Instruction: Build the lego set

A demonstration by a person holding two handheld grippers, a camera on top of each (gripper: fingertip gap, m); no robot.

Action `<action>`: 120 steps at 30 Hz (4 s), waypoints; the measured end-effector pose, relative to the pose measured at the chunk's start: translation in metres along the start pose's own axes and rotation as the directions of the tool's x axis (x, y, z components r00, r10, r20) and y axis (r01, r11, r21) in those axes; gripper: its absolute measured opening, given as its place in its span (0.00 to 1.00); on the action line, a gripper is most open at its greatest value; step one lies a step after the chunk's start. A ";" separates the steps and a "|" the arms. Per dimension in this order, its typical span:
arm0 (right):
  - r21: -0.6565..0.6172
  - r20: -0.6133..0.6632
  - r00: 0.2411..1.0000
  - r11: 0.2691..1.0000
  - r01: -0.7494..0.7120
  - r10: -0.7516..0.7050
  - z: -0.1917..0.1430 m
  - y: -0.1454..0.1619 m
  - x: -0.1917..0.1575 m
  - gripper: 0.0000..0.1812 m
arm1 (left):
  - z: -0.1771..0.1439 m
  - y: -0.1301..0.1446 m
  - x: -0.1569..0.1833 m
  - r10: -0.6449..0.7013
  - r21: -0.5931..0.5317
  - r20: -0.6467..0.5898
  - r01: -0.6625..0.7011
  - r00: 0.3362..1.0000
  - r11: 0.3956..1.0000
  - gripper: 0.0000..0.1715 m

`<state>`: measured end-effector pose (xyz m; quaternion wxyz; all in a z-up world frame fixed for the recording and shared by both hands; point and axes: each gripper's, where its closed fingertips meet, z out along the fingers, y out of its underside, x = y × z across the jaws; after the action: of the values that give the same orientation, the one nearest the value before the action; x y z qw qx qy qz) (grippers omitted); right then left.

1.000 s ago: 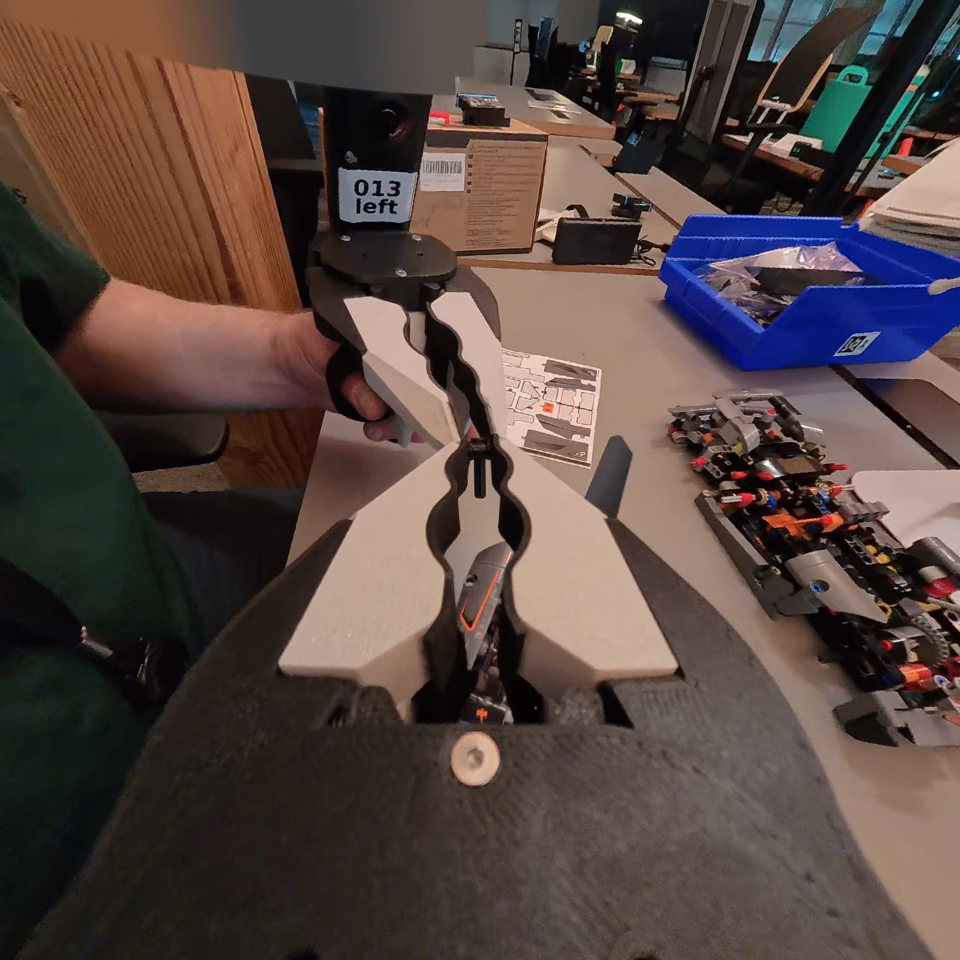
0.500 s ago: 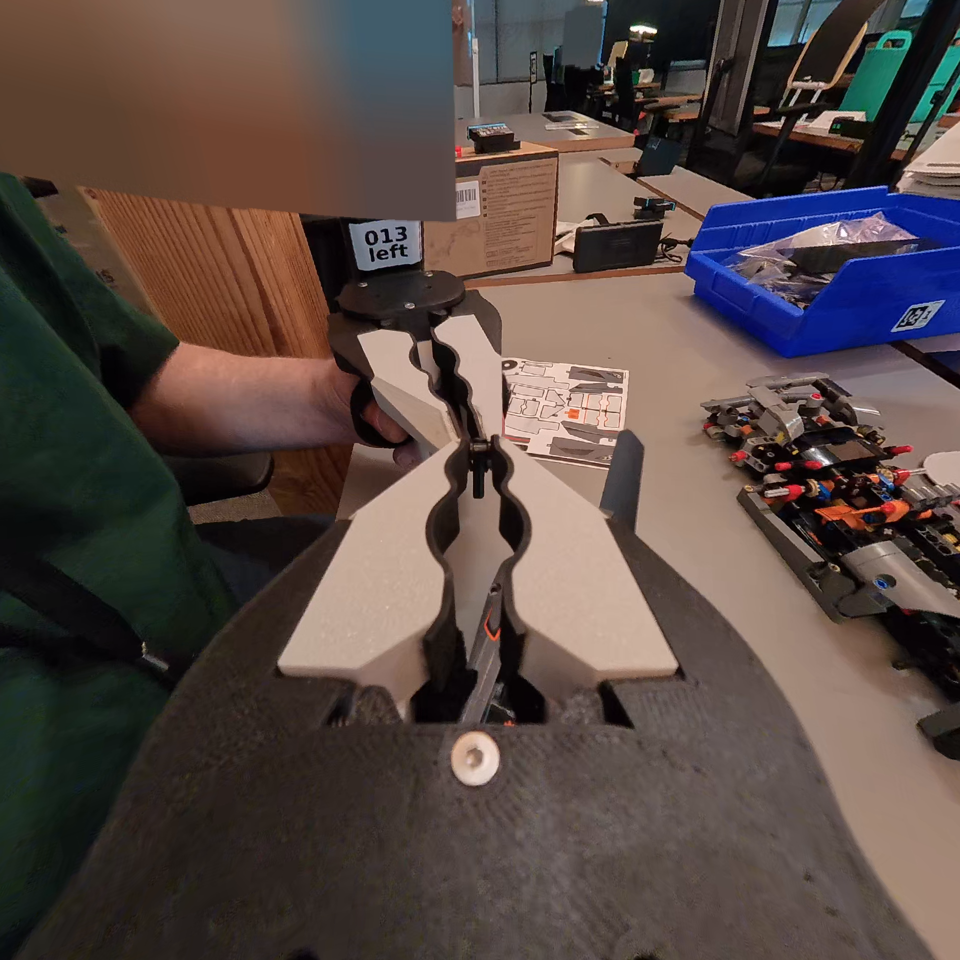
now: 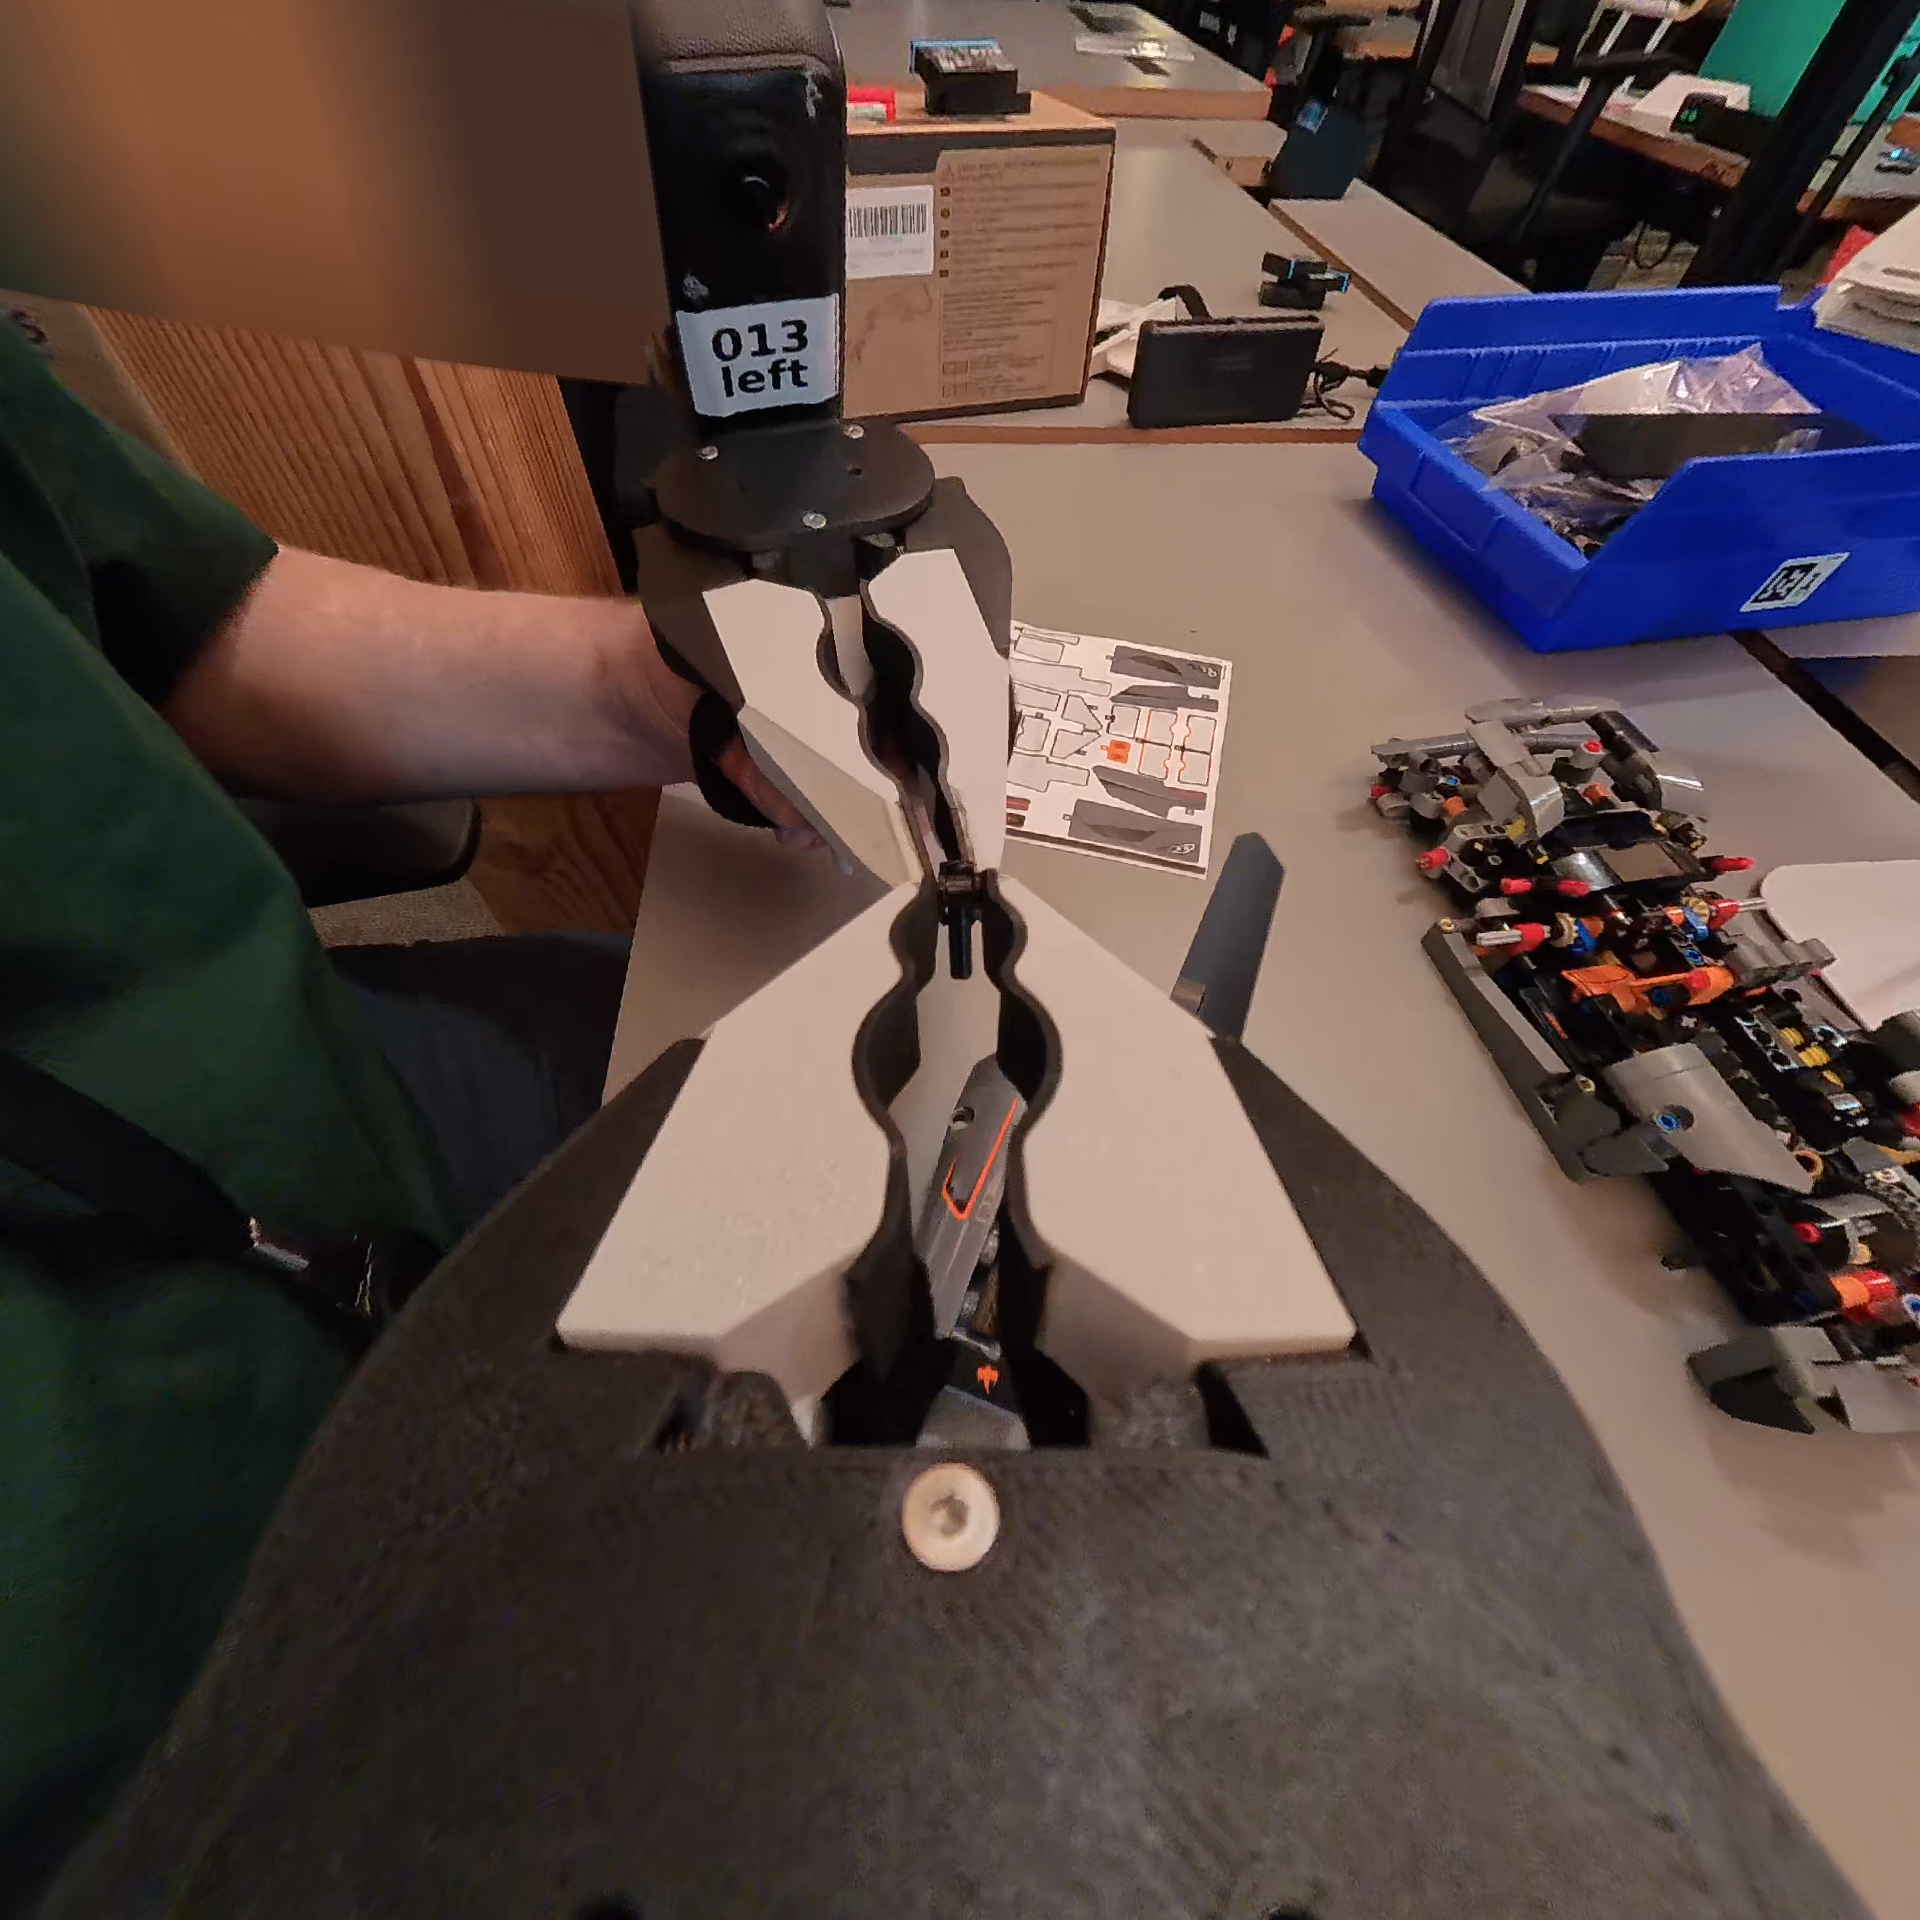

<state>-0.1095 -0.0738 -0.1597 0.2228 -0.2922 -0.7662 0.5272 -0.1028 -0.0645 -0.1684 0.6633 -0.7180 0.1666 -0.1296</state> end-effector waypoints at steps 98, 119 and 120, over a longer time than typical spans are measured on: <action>-0.186 -0.344 0.882 0.944 0.274 -0.323 -0.013 0.051 0.007 0.03 | 0.005 0.051 -0.054 0.717 -0.582 -0.624 -0.797 0.311 -0.161 0.00; -0.514 -0.228 0.588 0.609 0.604 -0.776 0.018 0.074 0.014 0.03 | 0.007 0.057 -0.049 0.704 -0.559 -0.641 -0.814 0.306 -0.155 0.00; -0.514 -0.226 0.589 0.609 0.604 -0.775 0.017 0.074 0.015 0.03 | 0.007 0.057 -0.049 0.704 -0.558 -0.641 -0.815 0.305 -0.155 0.00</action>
<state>-0.1158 -0.0547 -0.2342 0.5137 -0.1095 -0.8365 0.1562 -0.1483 -0.0420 -0.2237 0.1490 -0.6800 0.6298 0.3446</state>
